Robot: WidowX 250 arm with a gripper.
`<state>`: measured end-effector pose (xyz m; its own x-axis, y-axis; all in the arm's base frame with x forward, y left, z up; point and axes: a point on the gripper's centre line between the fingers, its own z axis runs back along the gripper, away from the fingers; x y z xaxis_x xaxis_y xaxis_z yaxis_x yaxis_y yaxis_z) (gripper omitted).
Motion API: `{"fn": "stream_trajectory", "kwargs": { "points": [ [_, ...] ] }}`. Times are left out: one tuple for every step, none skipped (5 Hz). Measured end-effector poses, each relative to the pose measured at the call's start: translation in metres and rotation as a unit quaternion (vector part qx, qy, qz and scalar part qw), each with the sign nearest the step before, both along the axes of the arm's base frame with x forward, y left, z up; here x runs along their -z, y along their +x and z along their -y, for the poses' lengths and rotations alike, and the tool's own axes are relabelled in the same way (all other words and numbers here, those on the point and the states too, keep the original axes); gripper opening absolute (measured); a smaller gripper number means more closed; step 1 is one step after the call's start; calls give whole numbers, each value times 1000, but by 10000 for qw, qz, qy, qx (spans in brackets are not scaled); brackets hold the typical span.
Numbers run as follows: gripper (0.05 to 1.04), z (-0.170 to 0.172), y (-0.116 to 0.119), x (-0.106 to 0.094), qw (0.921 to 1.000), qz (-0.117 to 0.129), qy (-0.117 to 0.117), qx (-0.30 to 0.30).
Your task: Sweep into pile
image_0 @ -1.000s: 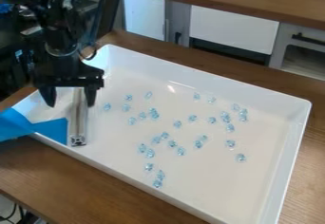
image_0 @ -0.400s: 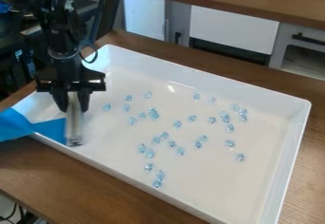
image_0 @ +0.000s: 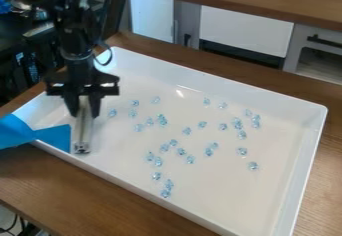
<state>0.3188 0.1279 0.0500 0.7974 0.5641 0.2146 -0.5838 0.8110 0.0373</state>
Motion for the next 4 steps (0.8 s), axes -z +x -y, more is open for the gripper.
{"fn": "stream_trajectory", "kwargs": {
  "points": [
    [372,13,7,2,9999,-108,-6,-28],
    [372,29,19,4,9998,-164,31,-81],
    [372,38,29,7,9996,-194,174,-74],
    [372,50,34,8,9995,-254,210,-11]
  ]
}}
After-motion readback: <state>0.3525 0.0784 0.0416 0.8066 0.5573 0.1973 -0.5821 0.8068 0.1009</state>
